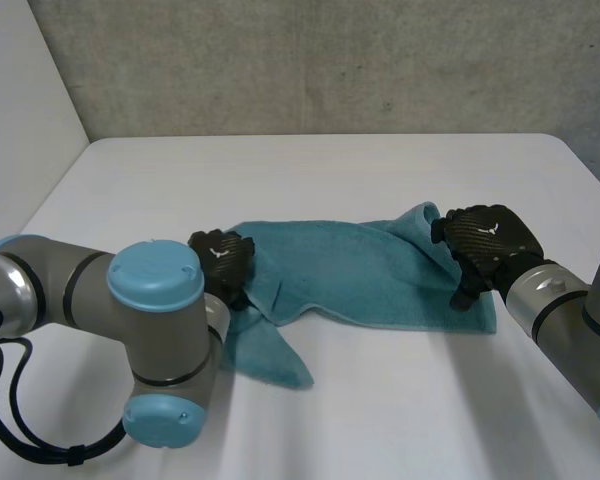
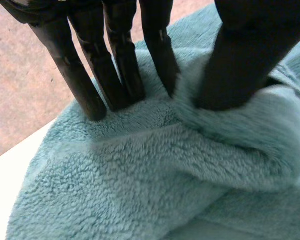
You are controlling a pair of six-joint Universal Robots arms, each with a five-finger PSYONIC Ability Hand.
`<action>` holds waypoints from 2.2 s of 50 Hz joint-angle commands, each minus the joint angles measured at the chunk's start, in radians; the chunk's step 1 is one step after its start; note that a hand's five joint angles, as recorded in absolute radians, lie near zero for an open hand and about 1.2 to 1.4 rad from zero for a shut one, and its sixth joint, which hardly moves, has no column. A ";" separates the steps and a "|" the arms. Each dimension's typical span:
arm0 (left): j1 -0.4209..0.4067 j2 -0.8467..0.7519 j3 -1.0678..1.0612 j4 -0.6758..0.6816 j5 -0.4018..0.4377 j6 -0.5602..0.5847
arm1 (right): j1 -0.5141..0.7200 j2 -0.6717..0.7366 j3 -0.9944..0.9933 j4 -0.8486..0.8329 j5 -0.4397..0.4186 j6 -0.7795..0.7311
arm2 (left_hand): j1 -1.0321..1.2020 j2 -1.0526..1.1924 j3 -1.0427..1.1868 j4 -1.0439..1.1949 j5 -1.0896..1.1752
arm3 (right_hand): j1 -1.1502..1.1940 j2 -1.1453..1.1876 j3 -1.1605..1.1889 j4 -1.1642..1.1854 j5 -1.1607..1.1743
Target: Fold the laundry
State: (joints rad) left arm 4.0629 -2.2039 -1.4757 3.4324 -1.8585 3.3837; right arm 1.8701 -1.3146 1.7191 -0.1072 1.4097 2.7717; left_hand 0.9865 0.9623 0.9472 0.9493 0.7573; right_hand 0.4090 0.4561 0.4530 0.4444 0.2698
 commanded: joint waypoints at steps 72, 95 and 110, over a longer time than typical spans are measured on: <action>0.102 0.147 -0.178 0.030 0.188 0.113 | 0.153 0.150 -0.261 0.352 0.107 -0.305 | 0.410 0.434 0.449 0.447 0.464 | 0.987 0.940 0.943 0.952 0.952; 0.343 0.329 0.497 0.269 0.286 0.097 | 0.153 0.057 -0.839 -0.316 0.198 -0.159 | 0.410 0.434 0.449 0.447 0.464 | 0.987 0.940 0.943 0.952 0.952; 0.363 0.332 0.056 0.038 0.423 0.089 | 0.158 0.041 -0.409 -0.157 0.163 -0.149 | 0.410 0.434 0.449 0.447 0.464 | 0.987 0.940 0.943 0.952 0.952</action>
State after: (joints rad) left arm 4.4255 -1.8597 -1.1916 3.5756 -1.4741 3.4675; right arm 2.0354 -1.2805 1.1143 -0.3627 1.5933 2.6174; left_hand 1.1359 1.2015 1.1950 1.1956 0.9493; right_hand 0.9807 1.1828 1.1887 1.1938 0.9807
